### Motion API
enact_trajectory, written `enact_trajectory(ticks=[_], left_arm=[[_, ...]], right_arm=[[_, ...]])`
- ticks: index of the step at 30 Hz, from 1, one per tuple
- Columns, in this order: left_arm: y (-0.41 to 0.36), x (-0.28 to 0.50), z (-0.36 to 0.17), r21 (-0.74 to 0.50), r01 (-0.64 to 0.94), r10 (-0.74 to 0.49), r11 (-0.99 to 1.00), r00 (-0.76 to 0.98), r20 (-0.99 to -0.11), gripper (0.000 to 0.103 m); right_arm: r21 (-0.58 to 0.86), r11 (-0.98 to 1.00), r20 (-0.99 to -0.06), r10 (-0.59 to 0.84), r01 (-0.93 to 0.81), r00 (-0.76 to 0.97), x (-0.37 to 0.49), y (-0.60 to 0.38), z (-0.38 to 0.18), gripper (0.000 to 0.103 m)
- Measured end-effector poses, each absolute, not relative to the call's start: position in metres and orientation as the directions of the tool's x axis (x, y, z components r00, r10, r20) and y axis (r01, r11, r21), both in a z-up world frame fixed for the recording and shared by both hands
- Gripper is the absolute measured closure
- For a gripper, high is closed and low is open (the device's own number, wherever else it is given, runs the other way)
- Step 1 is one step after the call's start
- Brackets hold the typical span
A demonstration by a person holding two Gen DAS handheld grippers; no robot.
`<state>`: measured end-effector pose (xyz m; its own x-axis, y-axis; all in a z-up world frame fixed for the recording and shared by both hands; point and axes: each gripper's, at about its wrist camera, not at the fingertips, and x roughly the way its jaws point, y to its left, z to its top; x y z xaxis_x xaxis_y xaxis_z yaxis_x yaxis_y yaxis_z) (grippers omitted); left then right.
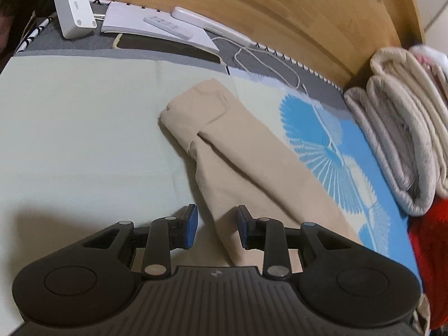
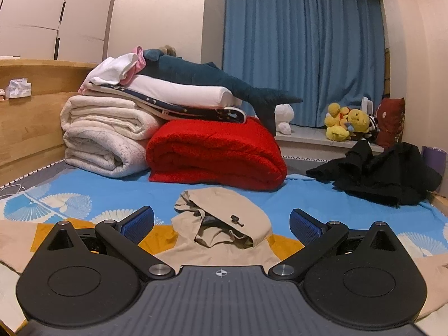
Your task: Fold large clothes
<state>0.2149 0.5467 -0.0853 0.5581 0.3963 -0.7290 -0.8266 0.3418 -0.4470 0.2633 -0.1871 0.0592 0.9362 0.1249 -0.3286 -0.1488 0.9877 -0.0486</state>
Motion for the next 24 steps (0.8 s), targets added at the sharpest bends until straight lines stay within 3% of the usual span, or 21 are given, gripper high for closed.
enact_trajectory(ticks=[2, 3, 4, 5, 10, 15, 20, 24], left_arm=[[0.55, 0.213, -0.086, -0.476, -0.817, 0.387, 0.327, 0.575, -0.721, 0.071], [0.552, 0.213, -0.086, -0.483, -0.815, 0.385, 0.32, 0.578, -0.72, 0.078], [0.552, 0.213, -0.085, -0.485, -0.815, 0.382, 0.318, 0.578, -0.721, 0.098], [0.551, 0.214, -0.083, -0.485, -0.814, 0.381, 0.321, 0.58, -0.72, 0.103], [0.529, 0.225, -0.036, -0.516, -0.769, 0.425, 0.377, 0.639, -0.641, 0.103], [0.459, 0.243, 0.047, -0.495, -0.652, 0.394, 0.575, 0.751, -0.53, 0.103], [0.364, 0.253, 0.118, -0.471, -0.505, 0.294, 0.723, 0.842, -0.451, 0.103], [0.274, 0.256, 0.143, -0.472, -0.368, 0.184, 0.801, 0.902, -0.391, 0.103]], right_arm=[[-0.052, 0.986, -0.343, 0.13, -0.157, 0.93, 0.265, -0.186, 0.057, 0.001], [-0.053, 0.986, -0.349, 0.131, -0.159, 0.928, 0.266, -0.185, 0.057, 0.001], [-0.051, 0.986, -0.354, 0.132, -0.16, 0.926, 0.266, -0.185, 0.057, 0.001], [-0.049, 0.986, -0.359, 0.133, -0.161, 0.924, 0.267, -0.186, 0.056, 0.001], [-0.041, 0.987, -0.389, 0.125, -0.153, 0.913, 0.269, -0.189, 0.056, 0.003], [-0.023, 0.993, -0.424, 0.092, -0.112, 0.901, 0.272, -0.203, 0.061, 0.015], [0.045, 0.997, -0.446, 0.071, -0.057, 0.892, 0.269, -0.232, 0.071, 0.034], [0.078, 0.997, -0.431, 0.041, -0.008, 0.901, 0.258, -0.259, 0.082, 0.034]])
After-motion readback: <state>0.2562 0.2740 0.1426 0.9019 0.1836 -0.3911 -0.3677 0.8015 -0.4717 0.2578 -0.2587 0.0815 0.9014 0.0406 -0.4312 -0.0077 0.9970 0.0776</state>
